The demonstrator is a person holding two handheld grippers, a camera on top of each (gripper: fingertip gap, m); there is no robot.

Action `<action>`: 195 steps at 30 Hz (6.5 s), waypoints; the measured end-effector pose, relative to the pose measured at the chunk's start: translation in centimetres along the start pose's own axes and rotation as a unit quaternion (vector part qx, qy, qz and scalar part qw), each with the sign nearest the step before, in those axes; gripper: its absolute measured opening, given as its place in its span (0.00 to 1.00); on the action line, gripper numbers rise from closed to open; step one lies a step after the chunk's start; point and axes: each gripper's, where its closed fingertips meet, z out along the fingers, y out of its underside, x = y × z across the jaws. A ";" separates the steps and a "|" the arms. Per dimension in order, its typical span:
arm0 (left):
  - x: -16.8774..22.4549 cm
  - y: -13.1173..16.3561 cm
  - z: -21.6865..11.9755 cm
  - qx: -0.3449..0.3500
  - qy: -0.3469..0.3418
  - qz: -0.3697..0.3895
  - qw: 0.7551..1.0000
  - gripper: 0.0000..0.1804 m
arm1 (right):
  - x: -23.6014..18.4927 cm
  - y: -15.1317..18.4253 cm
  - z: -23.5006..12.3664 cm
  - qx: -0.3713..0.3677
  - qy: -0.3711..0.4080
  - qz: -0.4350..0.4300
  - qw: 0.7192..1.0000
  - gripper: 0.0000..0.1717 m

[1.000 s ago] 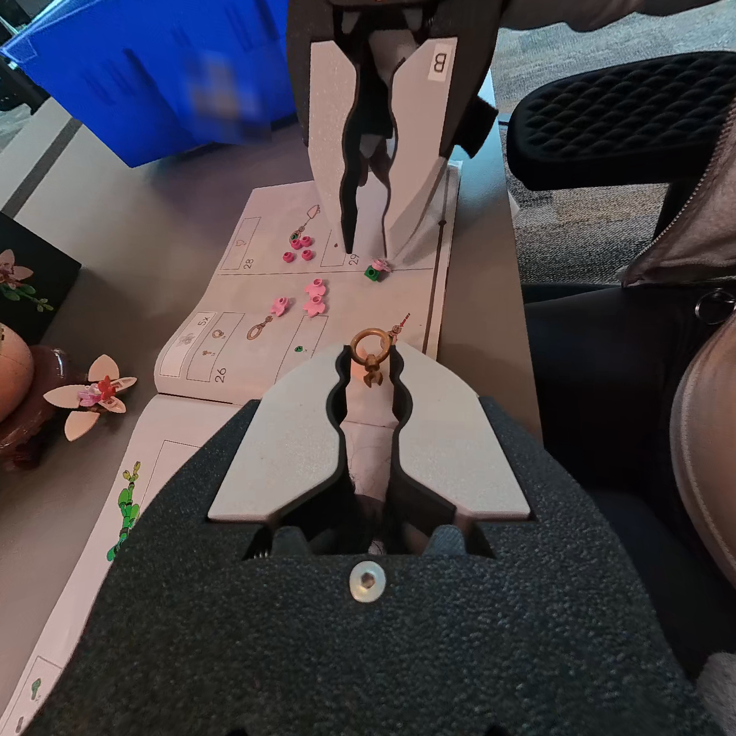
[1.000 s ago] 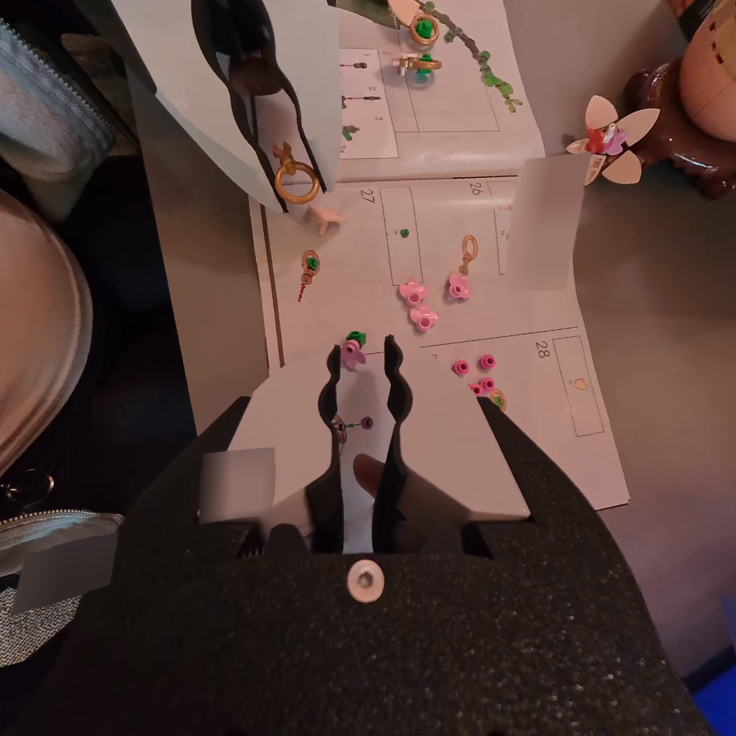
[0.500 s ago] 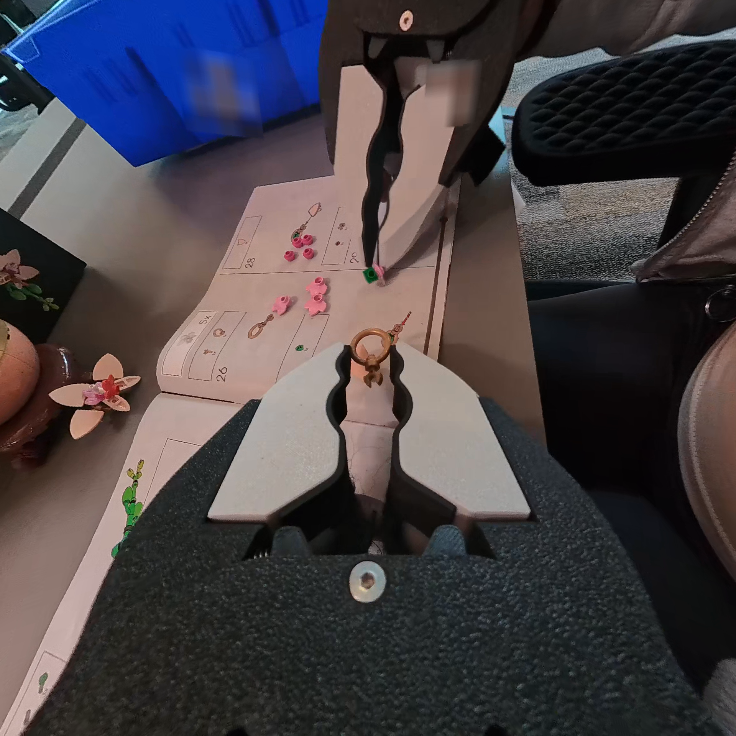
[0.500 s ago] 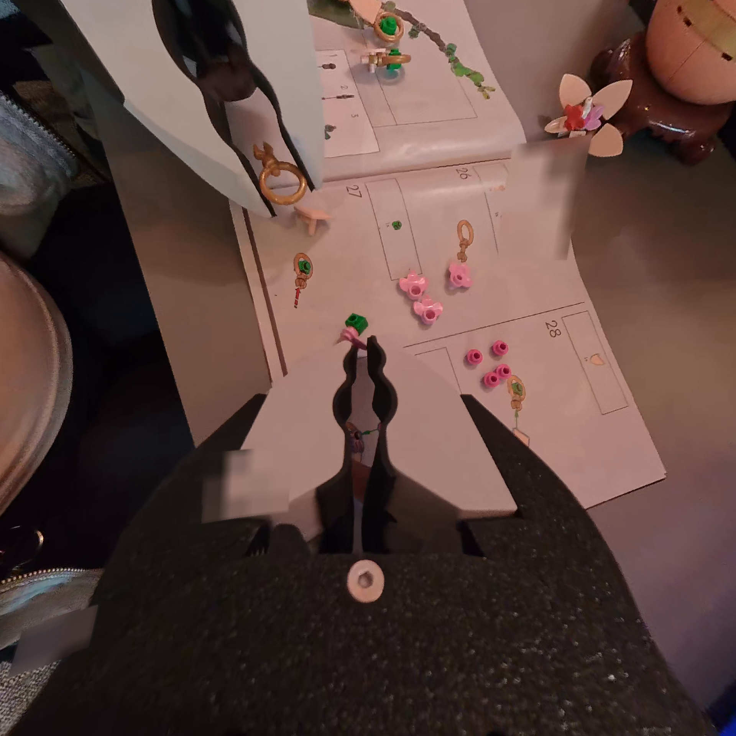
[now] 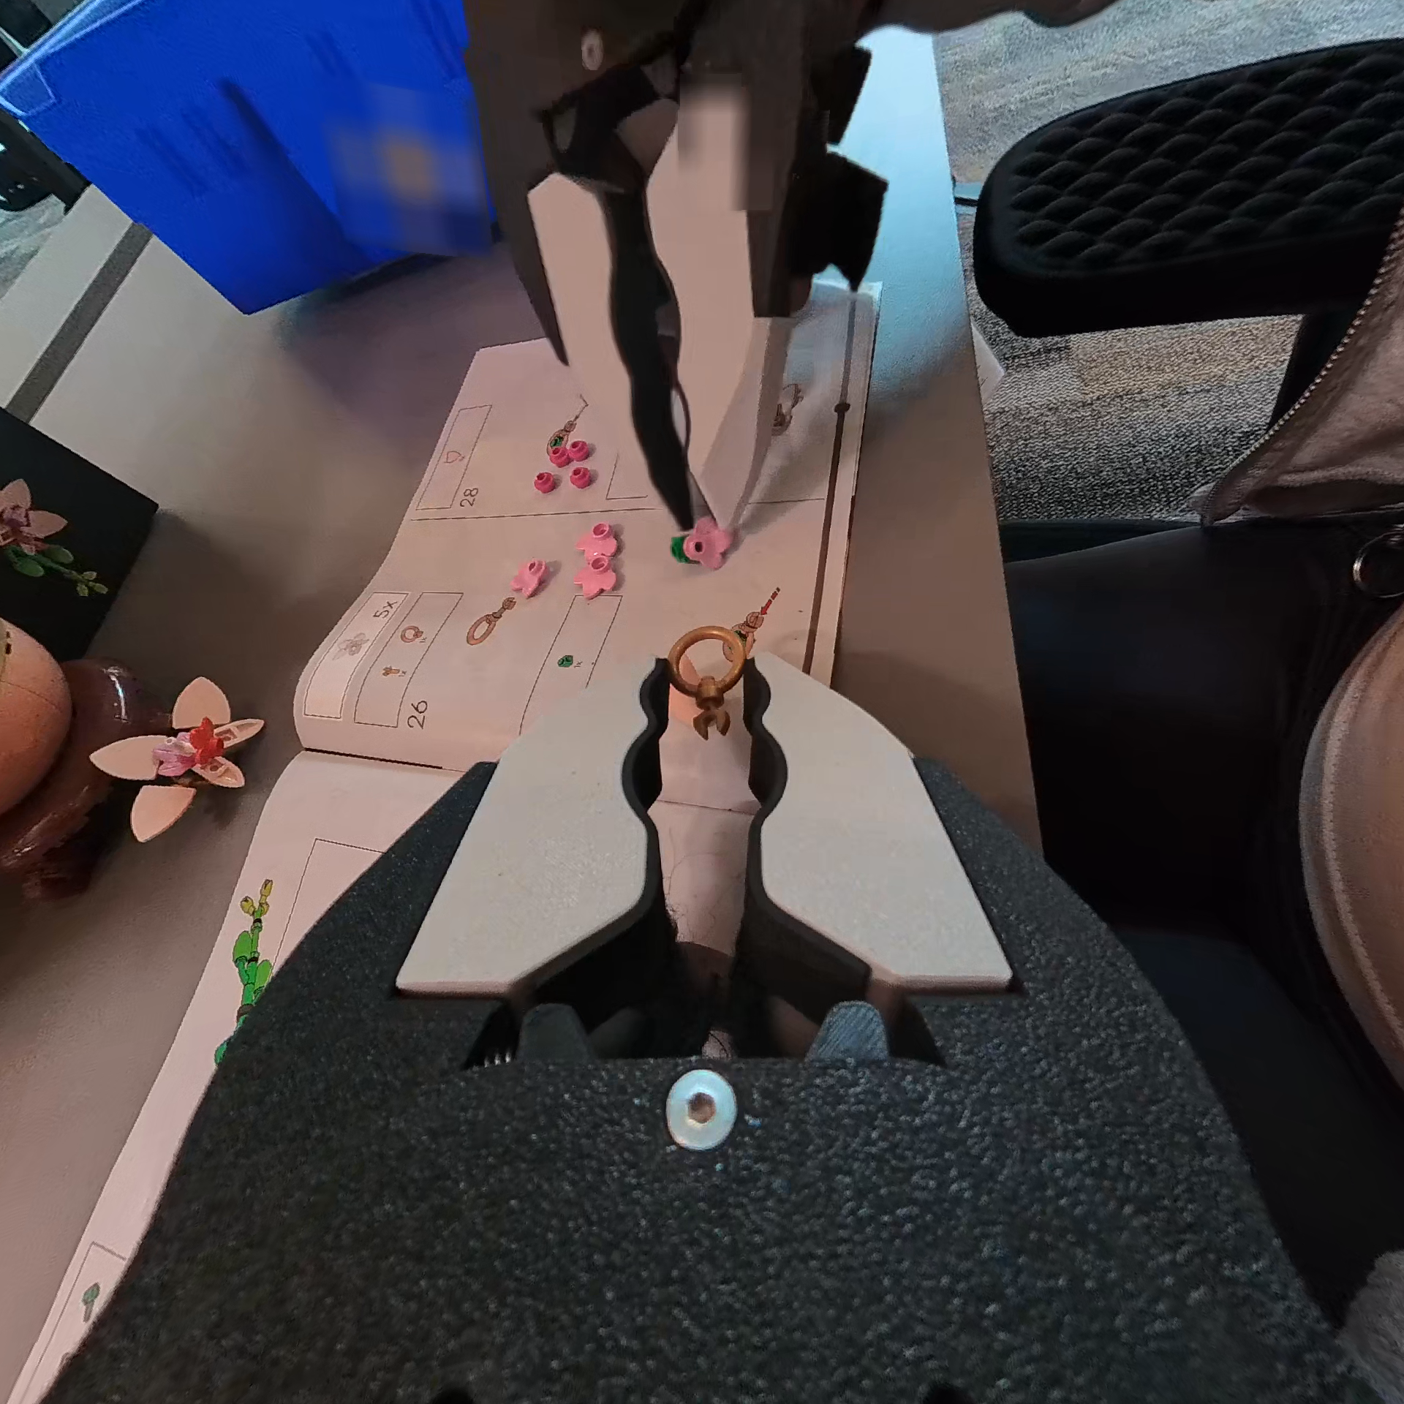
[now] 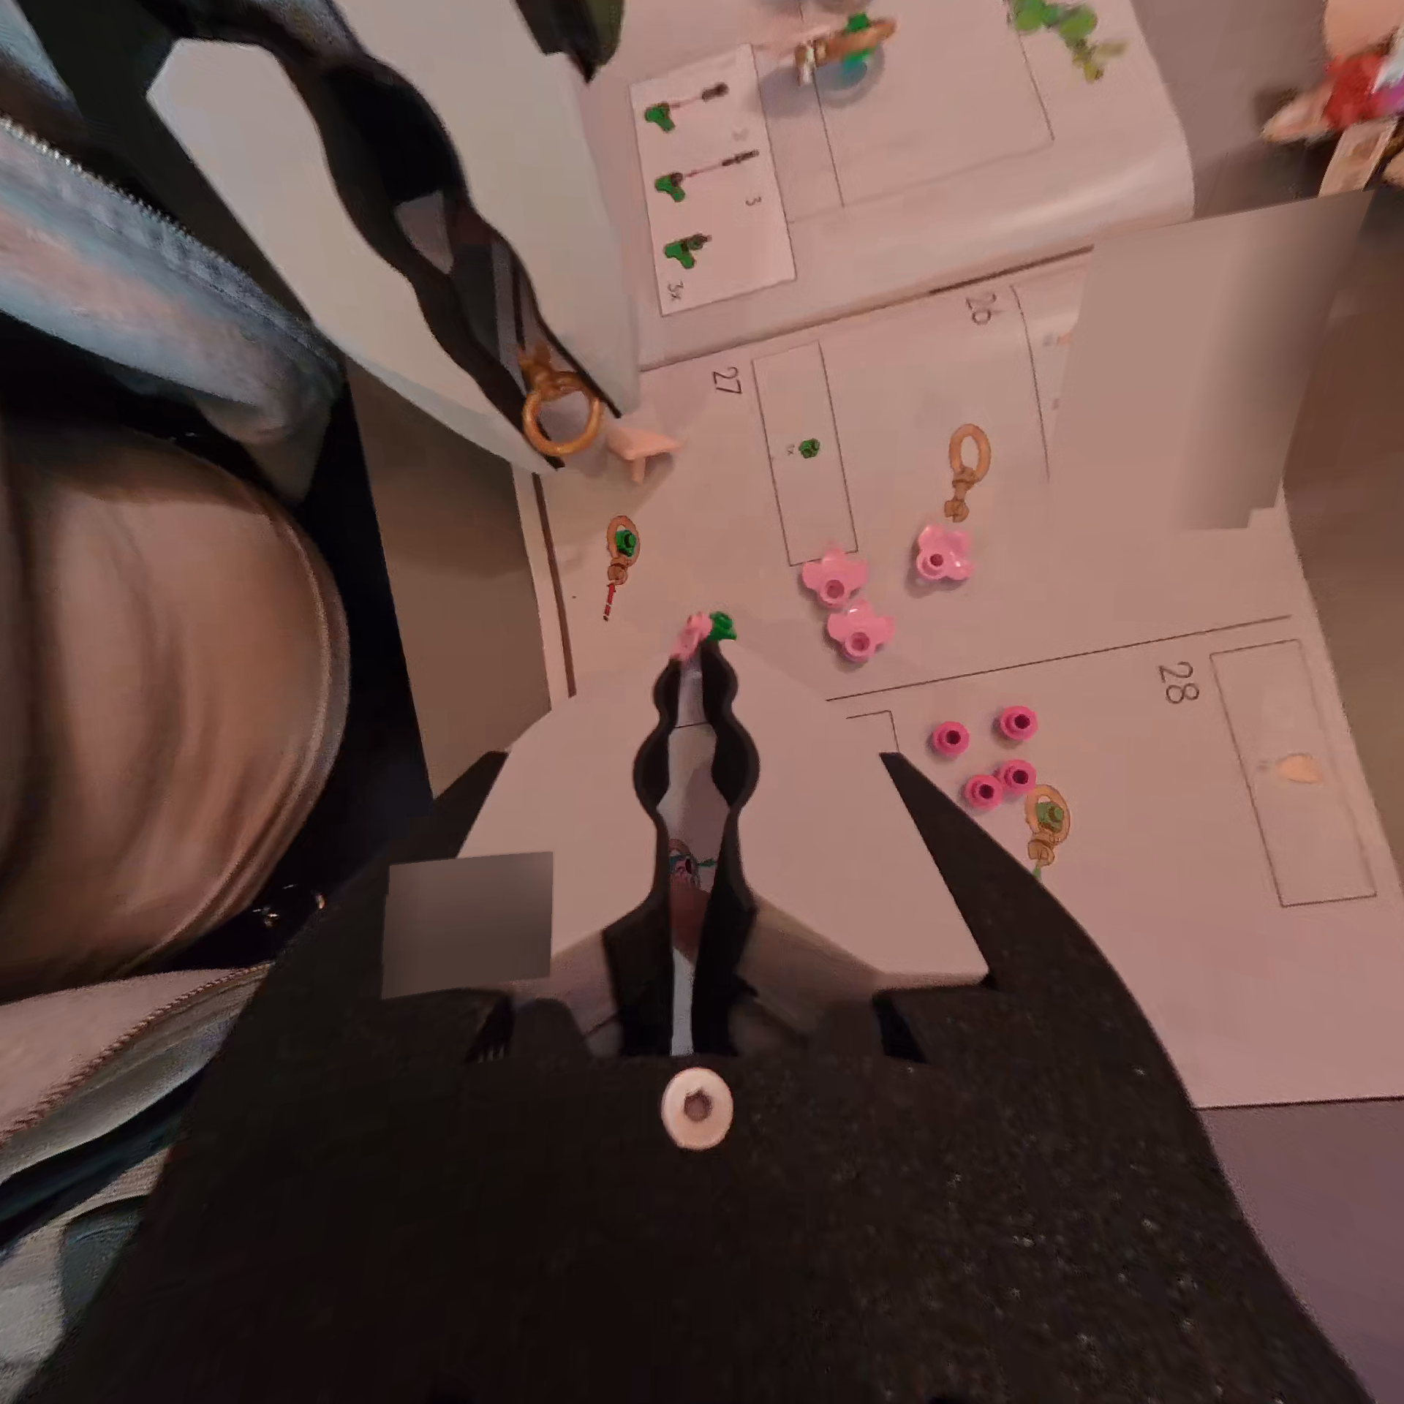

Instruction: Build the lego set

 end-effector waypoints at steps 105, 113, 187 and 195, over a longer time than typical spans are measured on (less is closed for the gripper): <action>-0.6 -0.6 -1.3 -0.017 0.017 -0.057 0.998 0.05 | 0.1 1.5 -1.2 -0.310 0.067 -0.255 0.913 0.08; -0.6 -0.3 -1.3 -0.018 0.018 -0.060 0.998 0.06 | -0.1 1.6 -1.0 -0.310 0.062 -0.249 0.915 0.10; 0.9 -1.2 5.4 -0.069 0.113 -0.048 0.990 0.04 | 0.0 0.7 -1.1 0.029 0.099 -0.083 0.991 0.02; 0.9 -1.3 5.4 -0.068 0.113 -0.047 0.990 0.04 | 0.0 0.8 -1.1 0.024 0.097 -0.080 0.992 0.02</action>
